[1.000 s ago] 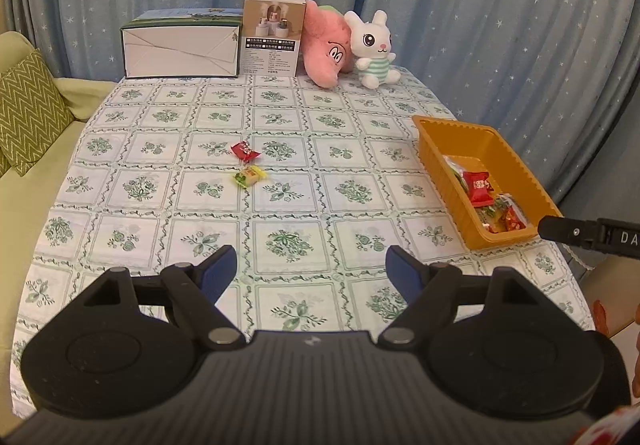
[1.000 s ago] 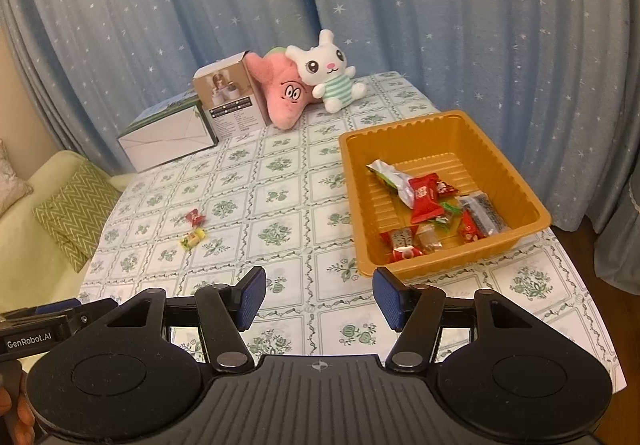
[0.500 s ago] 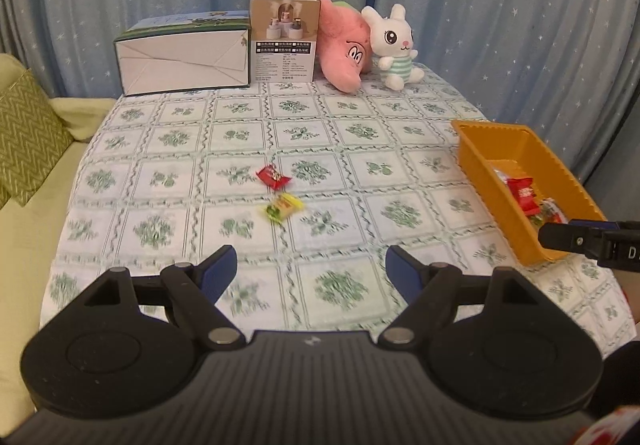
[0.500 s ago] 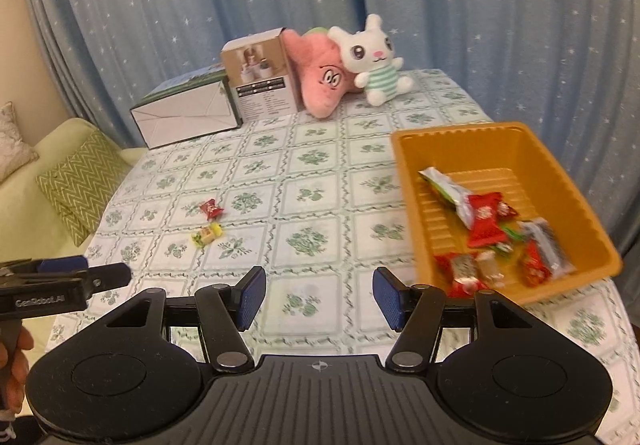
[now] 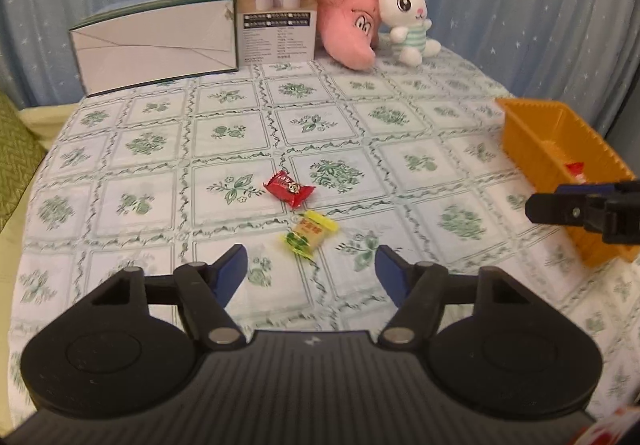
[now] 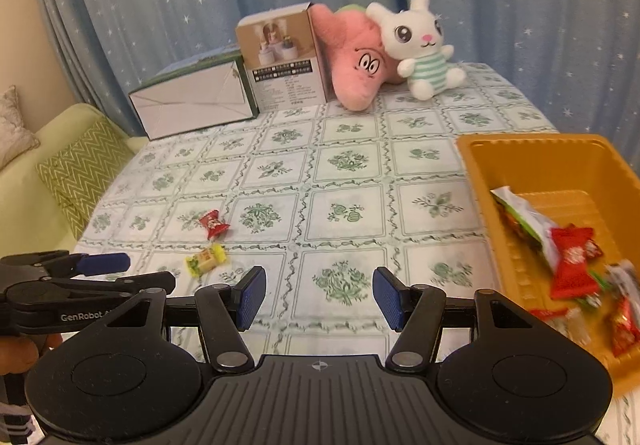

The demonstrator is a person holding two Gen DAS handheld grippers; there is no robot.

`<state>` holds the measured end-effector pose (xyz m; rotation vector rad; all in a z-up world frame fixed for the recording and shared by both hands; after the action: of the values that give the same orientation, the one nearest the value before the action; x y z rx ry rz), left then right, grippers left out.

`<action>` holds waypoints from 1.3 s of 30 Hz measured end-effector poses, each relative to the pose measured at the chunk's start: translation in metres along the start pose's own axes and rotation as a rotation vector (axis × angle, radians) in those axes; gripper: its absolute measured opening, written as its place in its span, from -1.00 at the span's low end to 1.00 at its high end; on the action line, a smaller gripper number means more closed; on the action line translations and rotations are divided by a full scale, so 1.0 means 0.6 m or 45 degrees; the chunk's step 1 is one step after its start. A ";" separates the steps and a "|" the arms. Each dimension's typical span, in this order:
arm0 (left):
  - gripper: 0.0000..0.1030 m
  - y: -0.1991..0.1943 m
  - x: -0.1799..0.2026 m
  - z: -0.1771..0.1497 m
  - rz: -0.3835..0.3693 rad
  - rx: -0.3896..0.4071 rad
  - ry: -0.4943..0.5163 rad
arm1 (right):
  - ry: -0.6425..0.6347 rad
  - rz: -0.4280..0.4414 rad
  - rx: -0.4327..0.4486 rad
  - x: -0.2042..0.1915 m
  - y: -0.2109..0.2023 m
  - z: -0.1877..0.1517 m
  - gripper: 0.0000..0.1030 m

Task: Organize snacks
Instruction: 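Grasp the yellow candy with the left gripper while the right grasps the small red candy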

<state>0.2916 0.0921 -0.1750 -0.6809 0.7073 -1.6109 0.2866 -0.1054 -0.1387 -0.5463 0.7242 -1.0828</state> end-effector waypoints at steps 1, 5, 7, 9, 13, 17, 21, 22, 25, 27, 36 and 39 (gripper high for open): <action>0.25 0.011 -0.002 0.000 -0.007 -0.003 0.014 | -0.004 0.002 -0.008 0.000 0.012 0.000 0.15; 0.15 0.050 -0.013 0.006 -0.023 -0.003 0.054 | -0.016 -0.005 -0.031 0.003 0.054 0.002 0.15; 0.04 0.067 -0.014 0.010 -0.034 -0.009 0.069 | -0.024 -0.007 -0.040 0.004 0.071 0.003 0.15; -0.07 0.081 -0.012 0.015 -0.045 -0.011 0.097 | -0.029 -0.010 -0.048 0.005 0.085 0.003 0.15; -0.20 0.102 0.001 0.018 -0.061 -0.024 0.191 | -0.043 -0.014 -0.057 0.007 0.104 0.004 0.15; -0.34 0.119 0.008 0.011 -0.066 -0.043 0.228 | -0.054 -0.014 -0.058 0.005 0.114 0.007 0.15; -0.58 0.118 0.008 0.010 -0.080 -0.044 0.213 | -0.060 -0.011 -0.062 0.002 0.122 0.009 0.15; -0.62 0.116 0.007 0.010 -0.080 -0.048 0.207 | -0.063 -0.008 -0.063 0.000 0.124 0.010 0.15; -0.64 0.109 0.003 0.006 -0.068 -0.065 0.197 | -0.079 0.002 -0.063 -0.010 0.128 0.012 0.15; -0.64 0.097 -0.007 0.001 -0.041 -0.067 0.164 | -0.097 0.024 -0.060 -0.022 0.130 0.015 0.15; -0.64 0.048 -0.083 -0.022 0.144 -0.049 -0.075 | -0.301 0.167 -0.056 -0.111 0.178 0.030 0.15; -0.64 0.051 -0.101 -0.029 0.188 -0.063 -0.128 | -0.383 0.213 -0.056 -0.141 0.203 0.033 0.15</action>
<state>0.3059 0.1497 -0.2124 -0.7239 0.7089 -1.4187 0.3494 0.0200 -0.1908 -0.6581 0.5206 -0.8086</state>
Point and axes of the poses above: each gripper's, at about its wrist camera, not at the fingertips, and y roughly the way its jaws point, x to its right, z to its top, the point moved 10 cm from there along y, roughly the way its jaws point, and after that the axes turned 3 degrees about -x, right-handed, at the moved point
